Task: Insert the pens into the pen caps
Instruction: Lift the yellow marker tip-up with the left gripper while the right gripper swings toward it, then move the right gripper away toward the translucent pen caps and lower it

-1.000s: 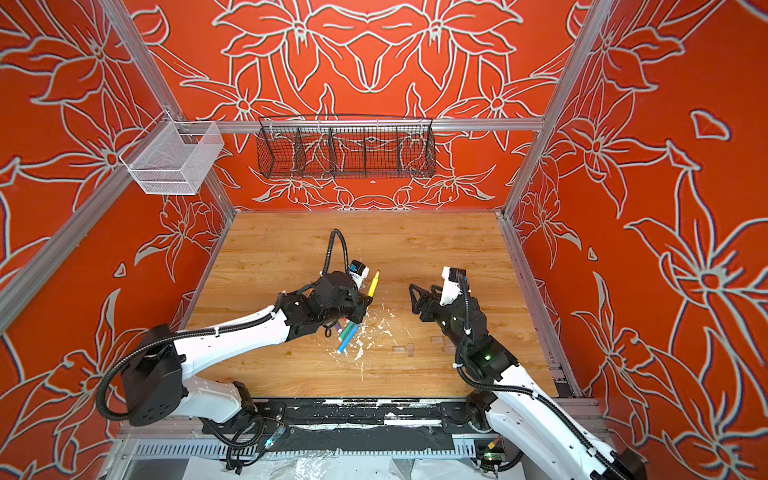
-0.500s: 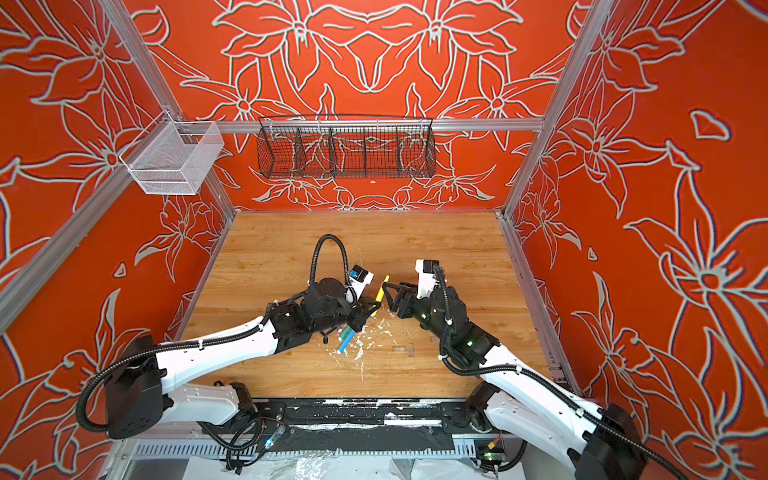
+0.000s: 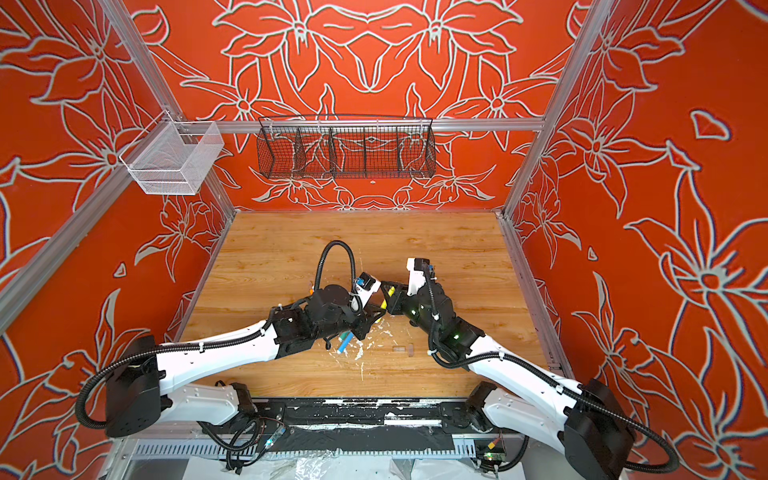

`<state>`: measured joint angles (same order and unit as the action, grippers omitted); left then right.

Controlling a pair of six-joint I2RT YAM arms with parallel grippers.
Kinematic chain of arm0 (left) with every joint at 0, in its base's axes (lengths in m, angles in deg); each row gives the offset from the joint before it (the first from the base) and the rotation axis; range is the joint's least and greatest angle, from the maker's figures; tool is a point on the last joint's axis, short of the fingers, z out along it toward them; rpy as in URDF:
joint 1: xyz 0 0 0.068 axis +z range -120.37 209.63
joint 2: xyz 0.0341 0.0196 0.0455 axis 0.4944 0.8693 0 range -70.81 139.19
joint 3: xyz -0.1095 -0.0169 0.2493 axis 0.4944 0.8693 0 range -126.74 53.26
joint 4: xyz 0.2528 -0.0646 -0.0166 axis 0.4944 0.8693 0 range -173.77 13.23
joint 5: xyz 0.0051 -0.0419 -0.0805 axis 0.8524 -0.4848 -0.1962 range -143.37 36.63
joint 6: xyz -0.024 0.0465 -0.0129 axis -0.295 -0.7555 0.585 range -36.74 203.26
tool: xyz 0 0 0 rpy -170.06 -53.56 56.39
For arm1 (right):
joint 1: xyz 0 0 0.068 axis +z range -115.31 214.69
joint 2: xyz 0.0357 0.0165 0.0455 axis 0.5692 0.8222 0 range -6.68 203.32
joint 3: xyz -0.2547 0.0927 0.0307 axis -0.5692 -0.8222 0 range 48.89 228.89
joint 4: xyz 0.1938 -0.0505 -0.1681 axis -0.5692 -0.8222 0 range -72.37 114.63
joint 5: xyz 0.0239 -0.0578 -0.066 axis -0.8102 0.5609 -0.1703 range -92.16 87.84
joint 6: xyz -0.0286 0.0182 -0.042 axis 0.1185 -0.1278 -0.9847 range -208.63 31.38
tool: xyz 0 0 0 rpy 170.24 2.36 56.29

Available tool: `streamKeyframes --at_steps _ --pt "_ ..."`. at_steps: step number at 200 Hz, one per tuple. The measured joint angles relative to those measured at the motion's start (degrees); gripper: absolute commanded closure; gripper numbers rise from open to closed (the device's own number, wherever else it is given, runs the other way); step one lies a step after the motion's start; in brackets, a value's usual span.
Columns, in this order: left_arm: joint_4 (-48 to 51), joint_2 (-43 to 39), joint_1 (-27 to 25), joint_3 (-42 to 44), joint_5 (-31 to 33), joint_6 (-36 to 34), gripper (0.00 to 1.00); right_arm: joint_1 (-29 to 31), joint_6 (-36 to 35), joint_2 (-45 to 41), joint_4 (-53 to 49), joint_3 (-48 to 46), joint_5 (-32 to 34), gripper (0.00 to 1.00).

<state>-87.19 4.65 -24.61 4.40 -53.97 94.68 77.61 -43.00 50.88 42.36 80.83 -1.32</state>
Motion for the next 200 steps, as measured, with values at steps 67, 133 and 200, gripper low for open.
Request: streamKeyframes --at_steps 67,133,200 --pt "-0.52 -0.02 -0.15 -0.17 1.07 -0.87 0.72 4.17 4.09 0.04 3.26 -1.73 3.43 1.0" --pt "-1.4 -0.35 -0.15 0.13 1.16 -1.07 0.75 7.39 6.1 0.09 8.33 -2.89 5.53 1.0" --pt "-1.6 -0.83 -0.35 0.2 1.31 -1.18 1.0 8.41 6.01 0.15 9.2 -2.89 7.1 0.84"
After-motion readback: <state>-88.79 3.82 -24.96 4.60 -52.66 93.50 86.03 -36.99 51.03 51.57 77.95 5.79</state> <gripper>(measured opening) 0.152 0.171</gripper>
